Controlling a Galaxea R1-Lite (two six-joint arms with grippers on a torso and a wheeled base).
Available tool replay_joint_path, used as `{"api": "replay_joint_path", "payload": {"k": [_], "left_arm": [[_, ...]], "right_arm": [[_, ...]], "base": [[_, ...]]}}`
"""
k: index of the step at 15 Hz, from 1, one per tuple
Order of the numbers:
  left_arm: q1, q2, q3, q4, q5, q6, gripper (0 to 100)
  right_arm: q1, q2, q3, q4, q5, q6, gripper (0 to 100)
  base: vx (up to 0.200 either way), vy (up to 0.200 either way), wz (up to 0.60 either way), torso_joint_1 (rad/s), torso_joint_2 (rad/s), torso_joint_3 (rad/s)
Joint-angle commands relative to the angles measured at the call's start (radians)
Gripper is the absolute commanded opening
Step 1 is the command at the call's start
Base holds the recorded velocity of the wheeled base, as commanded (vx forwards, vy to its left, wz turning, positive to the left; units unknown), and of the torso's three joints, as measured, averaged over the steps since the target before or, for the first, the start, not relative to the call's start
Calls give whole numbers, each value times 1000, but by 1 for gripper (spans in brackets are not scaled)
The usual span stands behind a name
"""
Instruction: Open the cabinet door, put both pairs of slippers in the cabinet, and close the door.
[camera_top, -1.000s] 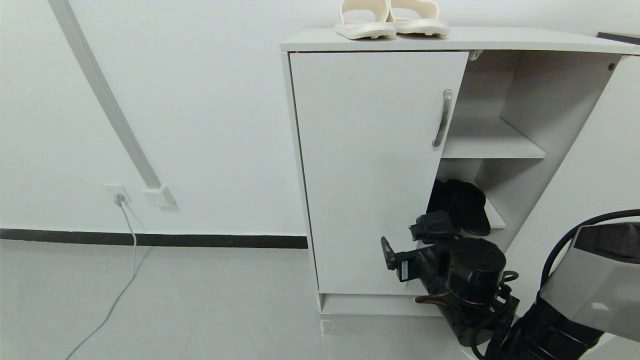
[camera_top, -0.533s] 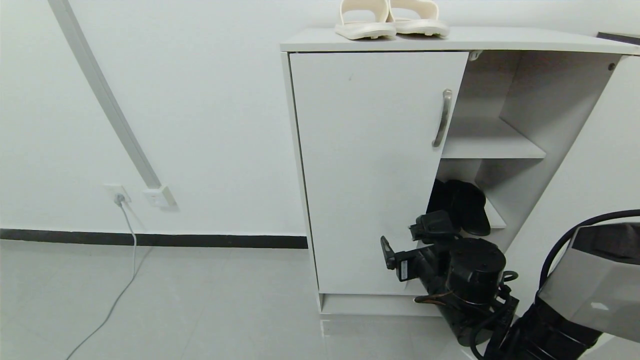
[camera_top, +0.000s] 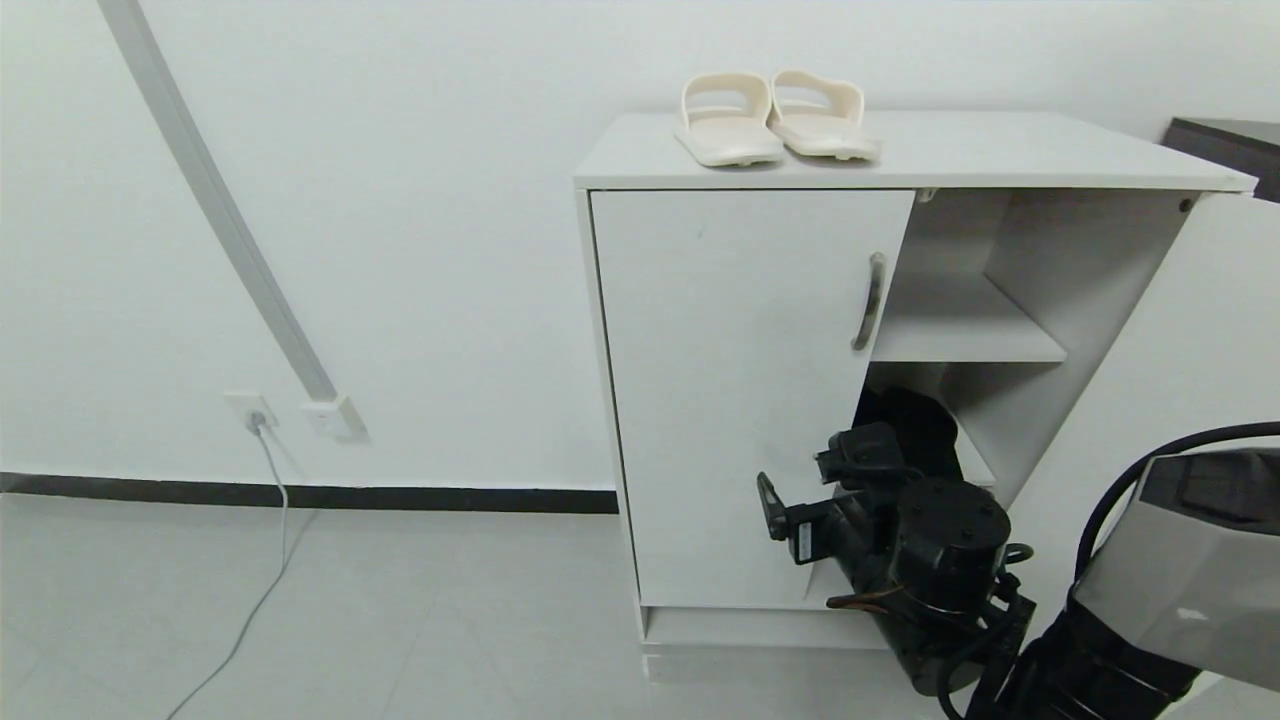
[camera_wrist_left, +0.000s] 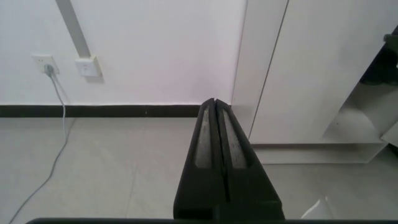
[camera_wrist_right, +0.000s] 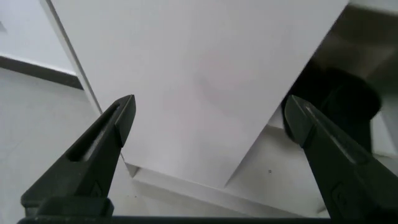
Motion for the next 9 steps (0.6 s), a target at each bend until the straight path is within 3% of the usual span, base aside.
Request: {"api": "replay_joint_path", "payload": {"k": [1, 9], "left_arm": [[2, 1, 0, 0, 0, 0, 0], [2, 1, 0, 0, 0, 0, 0]], "right_arm": [[0, 0, 1, 0, 0, 0, 100], [2, 3, -1, 2, 1, 0, 100]], "base": [[0, 0, 0, 110, -476, -349], [0, 0, 0, 148, -469, -329]]}}
